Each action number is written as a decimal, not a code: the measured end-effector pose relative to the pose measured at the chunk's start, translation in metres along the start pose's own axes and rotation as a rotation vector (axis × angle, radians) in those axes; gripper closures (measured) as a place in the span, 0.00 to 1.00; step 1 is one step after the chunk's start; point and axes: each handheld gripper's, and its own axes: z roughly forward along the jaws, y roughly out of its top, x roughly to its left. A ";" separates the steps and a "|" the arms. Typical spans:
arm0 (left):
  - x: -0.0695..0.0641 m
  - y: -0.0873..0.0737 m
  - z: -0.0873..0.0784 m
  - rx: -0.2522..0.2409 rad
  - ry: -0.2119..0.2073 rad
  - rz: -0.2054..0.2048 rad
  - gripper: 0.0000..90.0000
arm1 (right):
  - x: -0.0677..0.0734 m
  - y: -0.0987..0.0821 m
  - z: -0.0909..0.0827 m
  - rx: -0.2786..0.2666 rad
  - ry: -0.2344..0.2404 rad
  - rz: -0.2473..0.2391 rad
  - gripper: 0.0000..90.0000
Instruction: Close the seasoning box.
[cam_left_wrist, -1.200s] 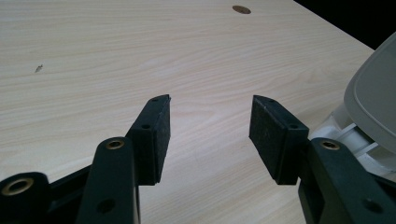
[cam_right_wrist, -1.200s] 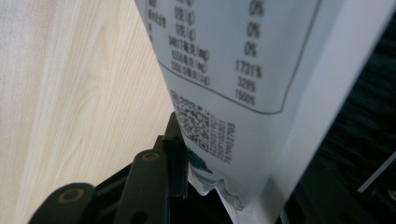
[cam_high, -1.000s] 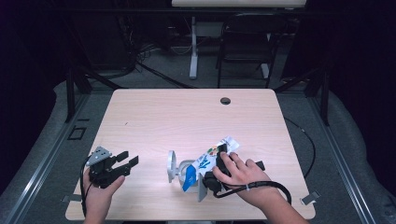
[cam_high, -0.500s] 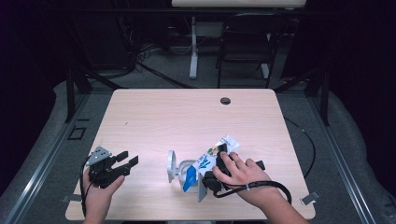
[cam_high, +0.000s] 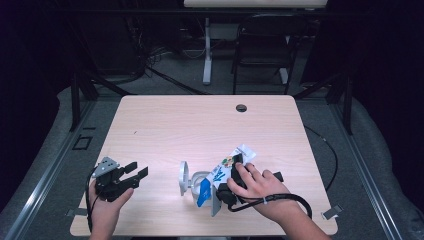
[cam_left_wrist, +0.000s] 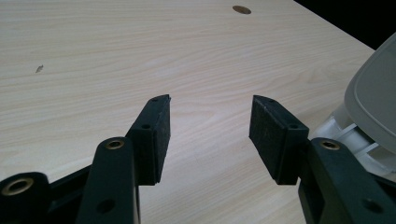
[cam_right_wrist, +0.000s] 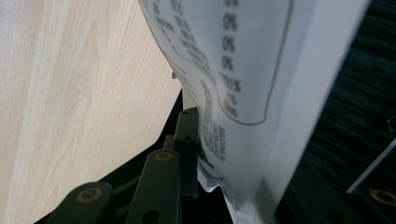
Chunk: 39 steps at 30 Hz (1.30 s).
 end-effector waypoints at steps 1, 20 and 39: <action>0.000 0.000 0.000 0.000 0.000 0.000 0.54 | 0.001 0.000 0.000 -0.007 -0.001 0.006 0.81; 0.001 -0.001 0.000 0.000 0.000 -0.003 0.54 | -0.001 0.002 0.000 -0.005 -0.014 -0.005 0.82; 0.001 0.000 0.000 0.002 0.005 -0.005 0.54 | 0.001 0.000 0.002 -0.010 -0.026 -0.006 0.83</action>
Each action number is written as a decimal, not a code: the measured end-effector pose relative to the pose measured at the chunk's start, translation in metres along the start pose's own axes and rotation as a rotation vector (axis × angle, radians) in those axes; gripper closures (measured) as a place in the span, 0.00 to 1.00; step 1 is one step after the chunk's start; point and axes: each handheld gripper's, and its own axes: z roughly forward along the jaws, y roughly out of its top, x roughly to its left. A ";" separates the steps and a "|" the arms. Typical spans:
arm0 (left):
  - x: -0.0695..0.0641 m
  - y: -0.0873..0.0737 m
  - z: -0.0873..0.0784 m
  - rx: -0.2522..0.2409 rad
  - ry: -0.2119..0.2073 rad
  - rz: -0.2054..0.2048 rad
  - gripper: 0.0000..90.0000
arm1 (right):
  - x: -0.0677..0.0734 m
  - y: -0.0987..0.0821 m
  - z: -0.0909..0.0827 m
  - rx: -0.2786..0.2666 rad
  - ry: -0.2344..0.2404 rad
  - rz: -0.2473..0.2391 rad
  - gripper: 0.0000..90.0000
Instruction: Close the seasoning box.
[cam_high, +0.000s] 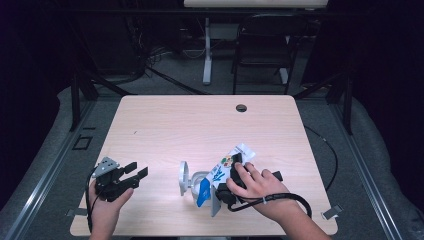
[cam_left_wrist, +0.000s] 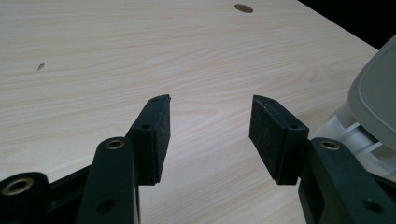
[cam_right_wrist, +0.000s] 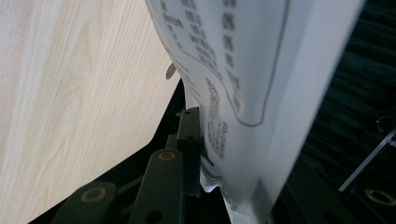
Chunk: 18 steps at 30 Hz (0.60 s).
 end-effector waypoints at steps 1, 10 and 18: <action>0.000 0.000 0.000 -0.004 -0.001 -0.001 0.54 | 0.000 0.000 0.000 0.000 -0.001 0.000 0.83; -0.002 0.002 0.000 -0.006 0.000 0.000 0.54 | -0.001 0.001 -0.001 -0.002 -0.003 -0.005 0.83; 0.000 0.002 0.000 -0.008 -0.002 -0.007 0.54 | -0.003 0.001 0.000 -0.001 0.014 0.021 0.84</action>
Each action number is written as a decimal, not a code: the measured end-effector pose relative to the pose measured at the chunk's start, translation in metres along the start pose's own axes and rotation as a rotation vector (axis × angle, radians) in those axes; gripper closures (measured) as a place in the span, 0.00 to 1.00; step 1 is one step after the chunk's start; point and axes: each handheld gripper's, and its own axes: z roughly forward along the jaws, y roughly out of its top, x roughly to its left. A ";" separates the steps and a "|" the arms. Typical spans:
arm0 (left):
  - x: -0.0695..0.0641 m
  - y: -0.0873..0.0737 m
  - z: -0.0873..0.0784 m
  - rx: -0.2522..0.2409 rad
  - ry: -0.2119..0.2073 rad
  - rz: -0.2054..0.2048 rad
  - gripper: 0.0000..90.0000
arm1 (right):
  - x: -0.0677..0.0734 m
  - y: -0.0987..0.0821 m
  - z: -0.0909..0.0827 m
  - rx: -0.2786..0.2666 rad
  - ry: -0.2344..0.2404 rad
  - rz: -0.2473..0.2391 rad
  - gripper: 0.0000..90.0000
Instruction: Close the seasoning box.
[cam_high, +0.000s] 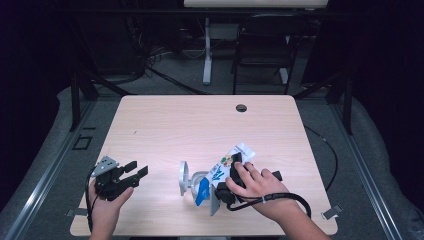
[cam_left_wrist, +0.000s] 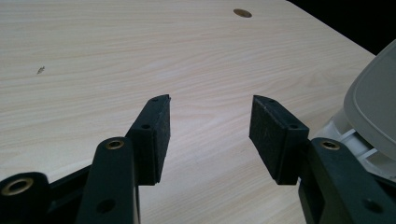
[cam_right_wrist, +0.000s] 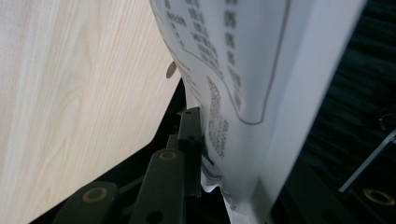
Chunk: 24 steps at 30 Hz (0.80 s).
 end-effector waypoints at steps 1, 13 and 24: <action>0.000 0.000 0.000 0.000 -0.003 -0.001 0.54 | 0.000 0.000 0.000 0.000 0.005 0.010 0.84; 0.002 -0.001 0.001 0.004 0.004 -0.005 0.54 | 0.004 -0.005 0.003 -0.021 0.068 0.100 0.86; -0.001 -0.001 0.002 0.009 0.000 0.001 0.54 | 0.004 -0.013 0.002 -0.046 0.162 0.239 0.91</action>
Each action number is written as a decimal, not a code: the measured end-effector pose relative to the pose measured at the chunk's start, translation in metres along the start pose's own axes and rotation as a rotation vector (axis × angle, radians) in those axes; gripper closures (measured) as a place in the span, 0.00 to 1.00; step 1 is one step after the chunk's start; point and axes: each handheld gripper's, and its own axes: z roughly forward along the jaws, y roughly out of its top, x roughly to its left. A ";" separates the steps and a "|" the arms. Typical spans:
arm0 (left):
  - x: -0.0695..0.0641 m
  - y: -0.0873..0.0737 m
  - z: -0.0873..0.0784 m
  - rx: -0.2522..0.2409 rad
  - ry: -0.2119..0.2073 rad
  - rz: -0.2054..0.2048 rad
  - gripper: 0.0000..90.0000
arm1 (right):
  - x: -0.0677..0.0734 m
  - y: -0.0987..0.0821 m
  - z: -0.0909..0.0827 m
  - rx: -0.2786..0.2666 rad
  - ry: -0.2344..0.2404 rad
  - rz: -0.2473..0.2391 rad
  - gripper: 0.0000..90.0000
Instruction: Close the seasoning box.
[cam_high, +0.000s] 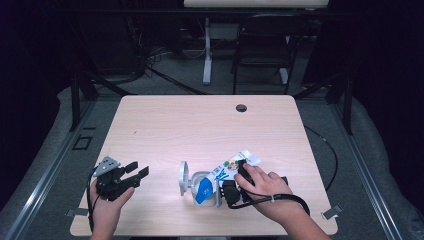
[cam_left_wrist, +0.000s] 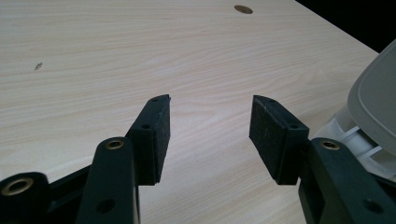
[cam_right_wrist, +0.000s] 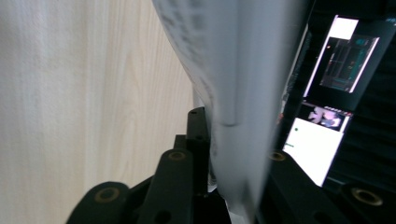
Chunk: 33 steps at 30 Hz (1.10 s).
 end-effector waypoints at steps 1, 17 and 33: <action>0.000 0.000 -0.001 0.002 0.000 0.003 0.54 | 0.000 0.000 0.000 -0.005 0.007 0.011 0.91; 0.000 -0.001 -0.001 -0.001 0.001 0.000 0.54 | 0.002 -0.011 0.002 -0.109 0.138 0.257 0.97; -0.004 0.000 -0.002 -0.002 0.000 0.015 0.54 | 0.020 -0.039 0.018 -0.226 0.344 0.687 0.98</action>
